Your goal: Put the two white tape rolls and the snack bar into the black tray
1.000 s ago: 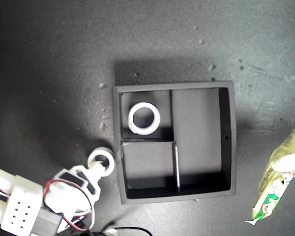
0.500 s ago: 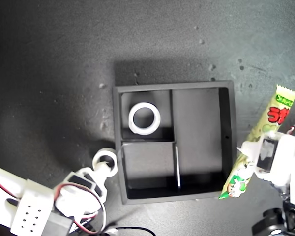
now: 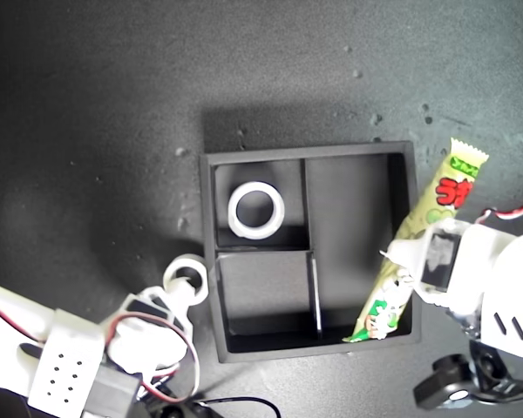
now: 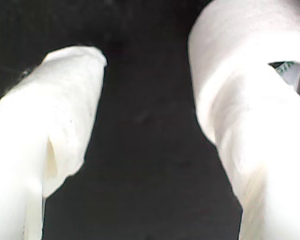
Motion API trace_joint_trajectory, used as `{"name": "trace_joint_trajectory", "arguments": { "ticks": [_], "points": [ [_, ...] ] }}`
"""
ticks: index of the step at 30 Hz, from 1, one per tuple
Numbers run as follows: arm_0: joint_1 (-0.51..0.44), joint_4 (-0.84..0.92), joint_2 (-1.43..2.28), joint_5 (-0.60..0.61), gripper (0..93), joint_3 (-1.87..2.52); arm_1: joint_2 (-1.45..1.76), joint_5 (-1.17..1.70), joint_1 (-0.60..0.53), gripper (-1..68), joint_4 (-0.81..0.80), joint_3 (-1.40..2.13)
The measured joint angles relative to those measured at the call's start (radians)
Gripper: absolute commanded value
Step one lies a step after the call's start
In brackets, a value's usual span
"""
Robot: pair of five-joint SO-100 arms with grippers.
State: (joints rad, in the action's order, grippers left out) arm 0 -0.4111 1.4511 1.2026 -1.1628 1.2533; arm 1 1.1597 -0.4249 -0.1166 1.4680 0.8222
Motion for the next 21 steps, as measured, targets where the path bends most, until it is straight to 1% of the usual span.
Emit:
{"name": "trace_joint_trajectory", "arguments": {
  "ticks": [3,9,12,17,19,21],
  "points": [
    [0.015,0.023,0.0,0.002,16.5,-0.009,0.0,0.0,0.009,13.5,-0.038,0.049],
    [0.006,0.034,-0.008,0.011,16.4,-0.037,0.0,-0.023,0.003,13.1,-0.067,0.146],
    [0.014,0.038,-0.058,0.012,16.8,-0.057,0.0,-0.029,0.005,11.6,-0.071,0.158],
    [0.026,0.04,-0.153,0.023,17.5,-0.12,0.0,-0.031,-0.002,12.0,-0.074,0.158],
    [0.026,0.041,-0.19,0.023,16.8,-0.144,0.0,-0.031,-0.014,17.4,-0.074,0.158],
    [0.026,0.052,-0.233,0.023,10.9,-0.178,0.0,-0.031,-0.029,25.1,-0.061,0.156]
  ]
}}
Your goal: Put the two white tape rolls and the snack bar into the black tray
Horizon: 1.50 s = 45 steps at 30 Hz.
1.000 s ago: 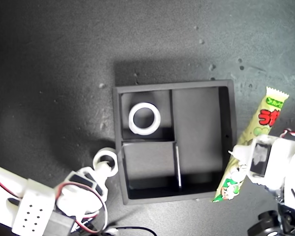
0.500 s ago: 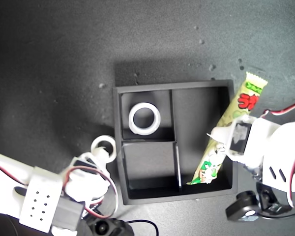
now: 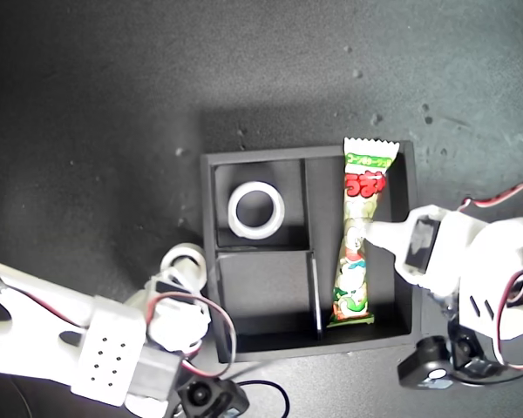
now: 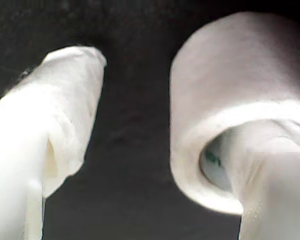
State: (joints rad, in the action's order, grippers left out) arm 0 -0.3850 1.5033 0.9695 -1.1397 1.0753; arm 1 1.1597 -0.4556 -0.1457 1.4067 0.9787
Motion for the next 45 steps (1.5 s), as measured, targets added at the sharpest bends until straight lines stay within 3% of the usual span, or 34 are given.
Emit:
{"name": "trace_joint_trajectory", "arguments": {
  "ticks": [2,5,7,9,10,13,18,21,29,32,35,39,43,45],
  "points": [
    [-0.002,0.035,-0.048,0.002,2.0,-0.058,0.0,0.0,-0.003,29.2,0.02,-0.018],
    [0.025,0.143,-0.098,-0.006,0.3,-0.176,0.0,0.0,0.003,29.2,0.066,-0.087],
    [0.032,0.23,-0.101,-0.006,0.1,-0.244,0.0,-0.006,0.006,24.4,0.104,-0.163],
    [0.035,0.284,-0.075,0.009,0.1,-0.287,0.0,-0.147,0.025,6.6,0.181,-0.276],
    [0.048,0.296,-0.041,0.02,0.1,-0.287,0.0,-0.241,0.041,1.9,0.239,-0.337],
    [0.083,0.308,0.092,0.08,0.1,-0.296,0.12,-0.56,0.075,-0.2,0.353,-0.377],
    [0.126,0.311,0.117,0.216,0.1,-0.577,0.422,-0.942,0.074,-0.5,0.373,-0.1],
    [0.115,0.311,0.014,0.242,0.0,-0.749,0.62,-1.019,0.061,-0.6,0.264,0.132],
    [0.081,0.311,-0.394,0.242,0.1,-1.111,1.236,-1.034,0.072,-0.6,-0.216,0.953],
    [0.067,0.311,-0.497,0.241,3.8,-1.178,1.35,-1.032,0.071,-0.6,-0.36,1.204],
    [0.074,0.311,-0.515,0.241,13.5,-1.195,1.396,-1.032,0.038,-0.6,-0.426,1.367],
    [0.06,0.311,-0.505,0.238,17.3,-1.178,1.589,-1.058,0.038,-0.6,-0.497,1.572],
    [0.048,0.311,-0.403,0.238,15.3,-1.094,1.933,-1.06,0.023,-0.6,-0.526,1.829],
    [0.061,0.311,-0.313,0.253,9.8,-1.034,2.094,-1.06,0.023,-0.6,-0.522,1.971]
  ]
}}
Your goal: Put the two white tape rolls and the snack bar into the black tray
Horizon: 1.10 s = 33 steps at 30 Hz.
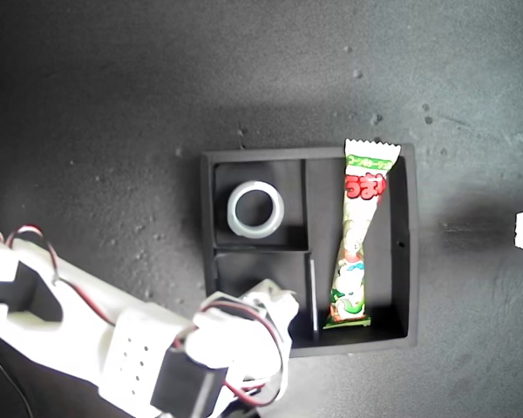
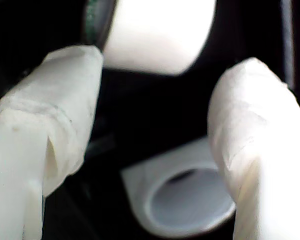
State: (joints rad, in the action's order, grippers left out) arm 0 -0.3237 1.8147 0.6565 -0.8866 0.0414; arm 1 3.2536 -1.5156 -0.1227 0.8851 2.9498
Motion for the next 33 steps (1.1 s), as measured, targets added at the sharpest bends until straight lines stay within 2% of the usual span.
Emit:
{"name": "trace_joint_trajectory", "arguments": {
  "ticks": [3,12,20,24,27,33],
  "points": [
    [0.04,0.0,0.156,0.006,0.1,0.121,0.055,0.0,0.005,-0.4,-0.002,0.11],
    [0.242,-0.02,0.759,-0.048,0.0,0.815,0.086,0.0,0.026,-0.5,0.147,0.163],
    [0.42,-0.541,1.5,-0.06,0.0,1.95,0.086,0.0,0.048,-0.4,0.296,0.163],
    [0.403,-0.653,1.766,-0.087,0.0,2.35,0.086,0.0,0.034,-0.1,0.367,0.163],
    [0.374,-0.724,1.825,-0.123,0.0,2.516,0.084,0.0,0.035,-0.1,0.433,0.163],
    [0.299,-0.825,1.934,-0.196,0.0,2.749,0.084,0.0,0.014,-0.1,0.454,0.163]
  ]
}}
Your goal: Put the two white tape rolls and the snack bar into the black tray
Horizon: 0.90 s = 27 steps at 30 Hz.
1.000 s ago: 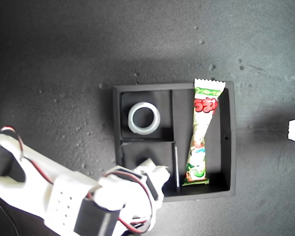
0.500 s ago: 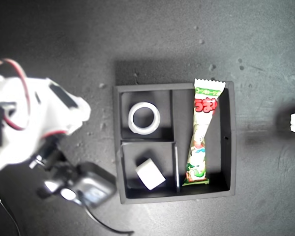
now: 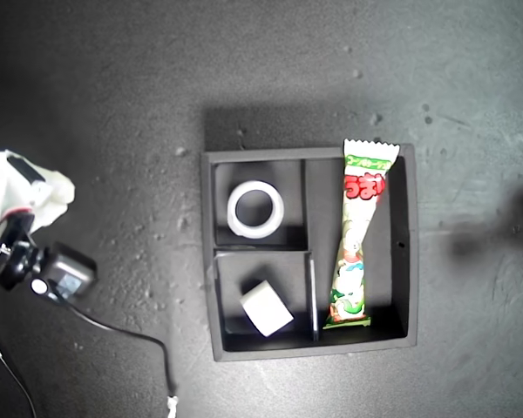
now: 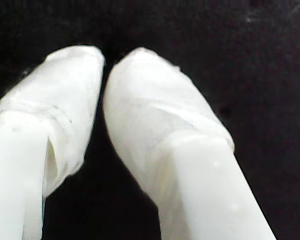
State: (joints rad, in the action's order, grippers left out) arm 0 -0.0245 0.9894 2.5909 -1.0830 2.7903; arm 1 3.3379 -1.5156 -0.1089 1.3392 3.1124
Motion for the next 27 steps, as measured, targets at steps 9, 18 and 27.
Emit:
{"name": "trace_joint_trajectory", "arguments": {
  "ticks": [9,18,27],
  "points": [
    [-0.071,0.074,0.483,-0.005,0.0,0.272,0.008,0.0,0.061,-0.1,0.0,0.0],
    [-0.103,0.158,0.744,0.055,2.2,0.291,0.008,0.0,0.054,0.0,0.0,0.0],
    [-0.084,0.354,0.746,-0.143,2.4,0.291,0.008,0.0,0.054,0.0,0.0,0.0]
  ]
}}
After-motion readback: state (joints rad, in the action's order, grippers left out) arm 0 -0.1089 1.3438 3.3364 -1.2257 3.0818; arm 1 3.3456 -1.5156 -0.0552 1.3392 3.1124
